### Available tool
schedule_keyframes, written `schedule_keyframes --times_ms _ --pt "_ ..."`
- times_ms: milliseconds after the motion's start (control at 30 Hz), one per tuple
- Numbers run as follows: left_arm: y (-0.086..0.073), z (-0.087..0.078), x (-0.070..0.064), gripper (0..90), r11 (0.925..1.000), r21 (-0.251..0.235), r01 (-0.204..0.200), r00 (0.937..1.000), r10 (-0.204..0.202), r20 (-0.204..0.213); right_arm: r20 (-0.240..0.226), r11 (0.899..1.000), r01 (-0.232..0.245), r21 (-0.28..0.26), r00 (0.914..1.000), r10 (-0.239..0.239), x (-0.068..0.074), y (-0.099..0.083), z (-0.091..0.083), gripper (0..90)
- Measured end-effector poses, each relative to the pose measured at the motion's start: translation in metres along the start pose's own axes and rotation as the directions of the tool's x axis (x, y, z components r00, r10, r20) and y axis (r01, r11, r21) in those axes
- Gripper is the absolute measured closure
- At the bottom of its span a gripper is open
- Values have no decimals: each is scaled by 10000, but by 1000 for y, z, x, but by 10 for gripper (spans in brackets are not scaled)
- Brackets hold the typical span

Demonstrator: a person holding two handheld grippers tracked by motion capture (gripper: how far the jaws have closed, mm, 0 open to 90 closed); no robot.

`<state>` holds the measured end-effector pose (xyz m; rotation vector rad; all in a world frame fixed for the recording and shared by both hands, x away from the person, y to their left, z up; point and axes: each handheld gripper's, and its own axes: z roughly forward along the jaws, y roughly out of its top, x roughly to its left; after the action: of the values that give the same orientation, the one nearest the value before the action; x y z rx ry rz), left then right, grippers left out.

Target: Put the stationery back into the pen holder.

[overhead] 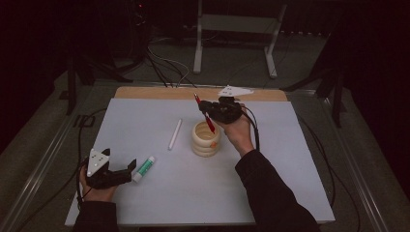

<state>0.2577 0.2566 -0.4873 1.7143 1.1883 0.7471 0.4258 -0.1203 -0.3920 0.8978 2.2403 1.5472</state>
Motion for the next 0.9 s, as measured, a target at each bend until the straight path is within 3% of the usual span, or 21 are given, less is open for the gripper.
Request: schedule_keyframes --times_ms 900 --pt "0 0 0 0 10000 8 -42 10000 42 -4 -51 9989 -36 470 10000 38 -1 -25 21 804"
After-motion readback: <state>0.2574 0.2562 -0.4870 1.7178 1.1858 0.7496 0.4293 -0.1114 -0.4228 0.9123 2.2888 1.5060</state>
